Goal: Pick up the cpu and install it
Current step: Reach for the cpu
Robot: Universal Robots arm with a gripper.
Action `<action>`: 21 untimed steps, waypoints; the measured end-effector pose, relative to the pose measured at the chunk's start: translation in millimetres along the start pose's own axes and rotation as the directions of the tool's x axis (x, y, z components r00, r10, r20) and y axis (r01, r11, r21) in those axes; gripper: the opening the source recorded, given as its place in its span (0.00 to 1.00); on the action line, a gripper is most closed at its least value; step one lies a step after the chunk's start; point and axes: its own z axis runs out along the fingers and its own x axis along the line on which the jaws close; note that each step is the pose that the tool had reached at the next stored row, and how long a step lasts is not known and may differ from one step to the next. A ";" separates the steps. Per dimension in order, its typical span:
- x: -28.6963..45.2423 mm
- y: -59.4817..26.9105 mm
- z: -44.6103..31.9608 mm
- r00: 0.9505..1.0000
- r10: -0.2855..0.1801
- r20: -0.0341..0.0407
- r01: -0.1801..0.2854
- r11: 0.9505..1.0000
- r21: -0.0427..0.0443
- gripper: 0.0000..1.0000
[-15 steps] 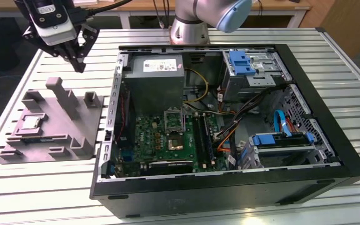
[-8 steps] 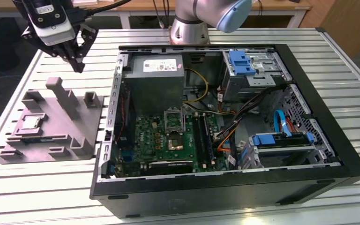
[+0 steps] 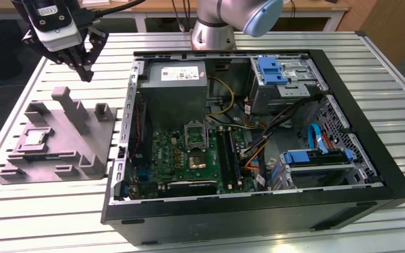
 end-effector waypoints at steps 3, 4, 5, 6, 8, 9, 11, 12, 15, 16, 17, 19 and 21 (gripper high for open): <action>1.9 -0.2 0.1 1.000 0.000 0.000 0.000 1.000 0.000 0.11; 2.5 -0.2 0.1 1.000 0.000 0.000 0.000 1.000 0.000 0.11; 3.0 -0.3 0.1 1.000 0.000 0.000 0.000 1.000 0.000 0.11; 3.5 -0.3 0.2 1.000 0.000 0.000 0.000 1.000 0.000 0.11; 4.4 -0.4 0.2 1.000 0.000 0.000 0.000 1.000 0.000 0.11; 4.8 -0.4 0.2 1.000 0.000 0.000 0.000 1.000 0.000 0.11; 5.7 -0.5 0.3 1.000 0.000 0.000 0.000 1.000 0.000 0.11; 6.1 -0.5 0.3 1.000 0.000 0.000 0.000 1.000 0.000 0.11; 7.2 -0.6 0.3 1.000 0.000 0.000 0.000 1.000 0.000 0.11; 7.5 -0.6 0.3 1.000 0.000 0.000 0.000 1.000 0.000 0.11; 7.9 -0.6 0.3 1.000 0.000 0.000 0.000 1.000 0.000 0.11; 8.6 -0.7 0.4 1.000 0.000 0.000 0.000 1.000 0.000 0.11; 9.4 -0.7 0.4 1.000 0.000 0.000 0.000 1.000 0.000 0.11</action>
